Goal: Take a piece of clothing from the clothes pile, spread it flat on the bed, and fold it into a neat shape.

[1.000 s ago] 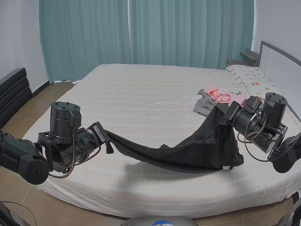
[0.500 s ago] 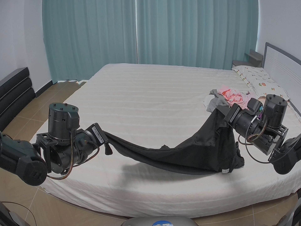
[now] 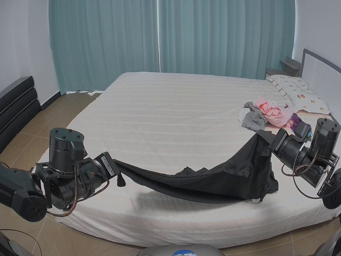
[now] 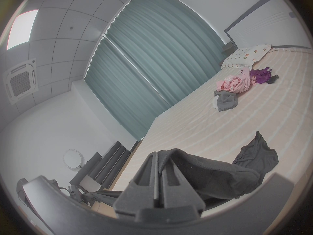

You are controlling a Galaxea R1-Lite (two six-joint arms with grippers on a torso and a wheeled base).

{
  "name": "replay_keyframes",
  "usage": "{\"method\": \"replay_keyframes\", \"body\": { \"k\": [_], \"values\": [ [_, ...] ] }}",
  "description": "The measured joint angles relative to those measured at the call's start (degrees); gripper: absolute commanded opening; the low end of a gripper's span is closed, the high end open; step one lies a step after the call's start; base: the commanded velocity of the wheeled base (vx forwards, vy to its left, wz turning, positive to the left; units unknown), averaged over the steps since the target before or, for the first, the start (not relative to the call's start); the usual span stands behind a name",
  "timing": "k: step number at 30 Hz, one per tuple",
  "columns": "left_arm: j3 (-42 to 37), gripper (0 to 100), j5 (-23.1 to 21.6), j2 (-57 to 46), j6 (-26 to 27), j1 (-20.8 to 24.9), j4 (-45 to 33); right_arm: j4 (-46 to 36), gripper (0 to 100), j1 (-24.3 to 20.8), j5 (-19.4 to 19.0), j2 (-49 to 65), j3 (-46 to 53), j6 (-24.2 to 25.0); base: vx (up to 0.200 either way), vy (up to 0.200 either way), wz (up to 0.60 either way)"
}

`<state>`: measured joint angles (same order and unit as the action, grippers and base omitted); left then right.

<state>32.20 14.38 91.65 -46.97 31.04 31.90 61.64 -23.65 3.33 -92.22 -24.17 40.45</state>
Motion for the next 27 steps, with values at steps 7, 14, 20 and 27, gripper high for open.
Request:
{"method": "replay_keyframes", "body": {
  "k": [7,14,20,27],
  "values": [
    [-1.8,0,0.1,-3.9,0.0,1.6,-0.3,-0.4,0,0.0,0.0,5.5,2.9,1.2,0.0,0.0,0.0],
    [-1.2,0,0.3,-8.4,0.5,1.9,-0.6,-3.7,0,0.1,0.1,14.2,2.5,1.1,0.0,0.0,0.0],
    [3.7,0,0.3,-11.4,0.9,1.5,-4.4,-12.2,0,2.0,-0.4,20.6,-3.9,1.3,0.0,0.0,0.0],
    [13.6,0,-0.2,-11.7,0.8,-0.4,-10.3,-17.2,0,6.2,-1.6,22.7,-11.8,1.8,0.0,0.0,0.0]
  ]
}}
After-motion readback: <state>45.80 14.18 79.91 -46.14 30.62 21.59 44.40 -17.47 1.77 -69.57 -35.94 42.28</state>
